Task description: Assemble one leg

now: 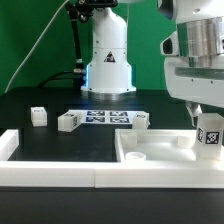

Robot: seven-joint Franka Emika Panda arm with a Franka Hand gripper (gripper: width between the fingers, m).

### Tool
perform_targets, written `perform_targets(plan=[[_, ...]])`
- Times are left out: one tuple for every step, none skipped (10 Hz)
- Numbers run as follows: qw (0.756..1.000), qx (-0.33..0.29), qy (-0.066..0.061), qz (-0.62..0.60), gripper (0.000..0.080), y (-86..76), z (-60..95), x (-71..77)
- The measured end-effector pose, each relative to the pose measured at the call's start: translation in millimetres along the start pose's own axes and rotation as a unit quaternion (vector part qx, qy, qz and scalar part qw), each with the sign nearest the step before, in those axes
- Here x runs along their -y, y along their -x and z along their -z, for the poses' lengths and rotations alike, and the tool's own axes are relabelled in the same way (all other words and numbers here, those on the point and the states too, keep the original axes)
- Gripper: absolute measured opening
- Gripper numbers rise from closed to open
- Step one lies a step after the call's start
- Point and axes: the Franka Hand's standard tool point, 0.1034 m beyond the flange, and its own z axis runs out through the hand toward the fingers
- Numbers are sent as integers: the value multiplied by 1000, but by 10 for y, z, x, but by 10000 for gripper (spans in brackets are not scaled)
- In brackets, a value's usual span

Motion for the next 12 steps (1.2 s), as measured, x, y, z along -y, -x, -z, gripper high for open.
perform_targets(plan=[[999, 4, 6, 53, 648, 5, 20, 17], [991, -4, 12, 135, 649, 4, 30, 44], [980, -11, 20, 199, 649, 14, 21, 46], [972, -7, 27, 232, 649, 11, 27, 31], [951, -11, 35, 308, 649, -23, 48, 32], [936, -17, 42, 349, 649, -49, 58, 26], [908, -27, 42, 417, 649, -127, 93, 20], [891, -25, 46, 451, 649, -186, 115, -7], [871, -22, 47, 488, 649, -195, 108, -16], [860, -22, 45, 508, 649, -200, 97, -21], [844, -21, 46, 534, 649, -202, 95, -24], [845, -21, 46, 532, 649, -200, 95, -23]])
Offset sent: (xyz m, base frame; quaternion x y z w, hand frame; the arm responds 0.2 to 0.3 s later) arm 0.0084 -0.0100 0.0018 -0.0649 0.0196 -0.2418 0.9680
